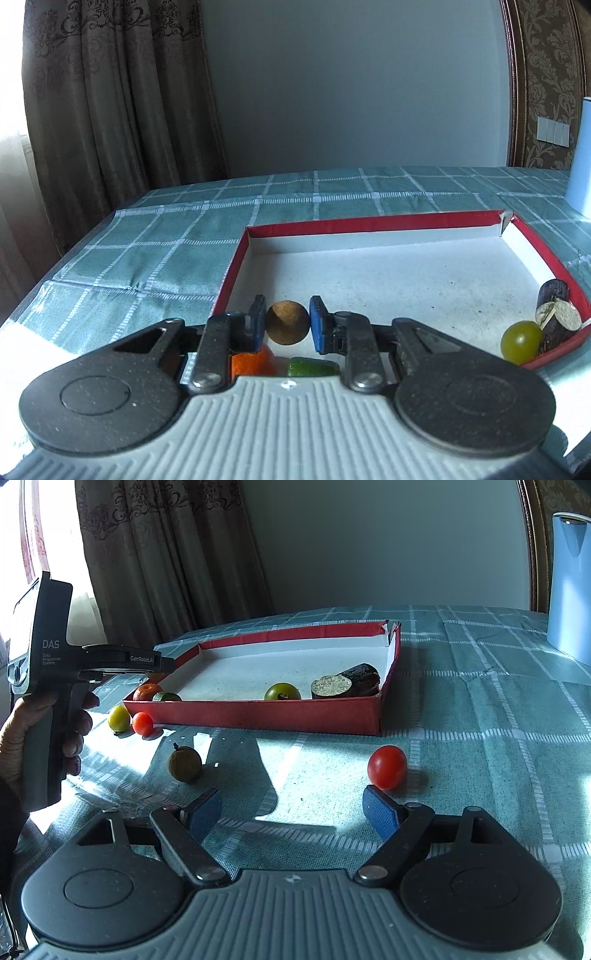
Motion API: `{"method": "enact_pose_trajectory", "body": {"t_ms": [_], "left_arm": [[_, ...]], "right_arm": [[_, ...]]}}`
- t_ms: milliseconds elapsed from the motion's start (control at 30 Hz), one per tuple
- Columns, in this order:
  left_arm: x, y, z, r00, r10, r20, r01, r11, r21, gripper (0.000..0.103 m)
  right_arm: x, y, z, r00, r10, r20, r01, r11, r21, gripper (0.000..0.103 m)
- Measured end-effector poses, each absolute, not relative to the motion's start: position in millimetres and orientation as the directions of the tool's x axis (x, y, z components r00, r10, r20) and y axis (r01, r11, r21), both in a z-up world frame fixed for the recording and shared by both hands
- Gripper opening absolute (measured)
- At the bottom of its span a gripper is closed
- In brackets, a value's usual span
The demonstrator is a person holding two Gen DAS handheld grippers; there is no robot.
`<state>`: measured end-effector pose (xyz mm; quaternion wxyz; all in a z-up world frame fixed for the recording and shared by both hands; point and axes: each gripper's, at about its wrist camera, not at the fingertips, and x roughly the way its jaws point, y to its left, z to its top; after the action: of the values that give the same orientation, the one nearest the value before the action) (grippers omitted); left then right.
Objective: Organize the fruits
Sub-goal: 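Carry the brown fruit into the red tray and open the left tool, then grasp the tan stemmed longan fruit with the right tool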
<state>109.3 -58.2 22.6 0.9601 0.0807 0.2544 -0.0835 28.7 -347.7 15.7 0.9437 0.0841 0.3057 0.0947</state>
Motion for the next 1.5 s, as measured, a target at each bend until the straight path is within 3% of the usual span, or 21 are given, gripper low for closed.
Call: {"method": "enact_pose_trajectory", "body": {"t_ms": [200,233,300,333,367,700,900,967,1100,1167,1233,1500], "left_arm": [[109,-57,11,0.853,-0.103,-0.512,0.199,0.970,0.137,0.028],[105,-58,13,0.854,-0.115,-0.508,0.209,0.969,0.132,0.034],[94,-58,15,0.868,-0.118,-0.483,0.206,0.969,0.135,0.058],[86,-57,17,0.883,-0.107,-0.457,0.194,0.970,0.147,0.077],[78,-56,20,0.897,-0.102,-0.429,0.186,0.970,0.157,0.080],[3,-6,21,0.910,-0.117,-0.398,0.167,0.982,0.093,0.081],[-7,32,13,0.913,-0.080,-0.400,0.082,0.997,-0.014,0.088],[-7,36,12,0.913,-0.069,-0.402,0.062,0.998,-0.029,0.095],[-6,39,11,0.908,-0.059,-0.415,0.048,0.998,-0.037,0.095],[-3,38,10,0.900,-0.058,-0.433,0.049,0.998,-0.032,0.095],[-1,37,9,0.892,-0.053,-0.449,0.045,0.999,-0.028,0.095],[1,37,6,0.883,-0.042,-0.467,0.034,0.999,-0.025,0.095]], "right_arm": [[28,-348,16,0.795,0.235,-0.559,-0.129,0.966,0.222,0.084],[28,-348,16,0.795,0.236,-0.559,-0.130,0.966,0.223,0.084],[28,-348,16,0.795,0.237,-0.559,-0.130,0.966,0.225,0.084],[28,-348,16,0.795,0.237,-0.558,-0.130,0.966,0.225,0.084],[28,-348,16,0.795,0.237,-0.558,-0.130,0.966,0.225,0.084],[28,-351,17,0.797,0.266,-0.542,-0.152,0.957,0.246,0.084],[25,-318,28,0.818,0.292,-0.496,-0.270,0.956,0.118,0.084],[32,-303,31,0.822,0.293,-0.488,-0.298,0.952,0.070,0.084],[50,-277,28,0.806,0.295,-0.513,-0.340,0.940,0.005,0.084],[58,-267,26,0.794,0.289,-0.535,-0.351,0.936,-0.015,0.079],[65,-262,23,0.783,0.290,-0.551,-0.360,0.933,-0.020,0.065],[78,-260,17,0.745,0.291,-0.601,-0.364,0.931,-0.001,0.053]]}}
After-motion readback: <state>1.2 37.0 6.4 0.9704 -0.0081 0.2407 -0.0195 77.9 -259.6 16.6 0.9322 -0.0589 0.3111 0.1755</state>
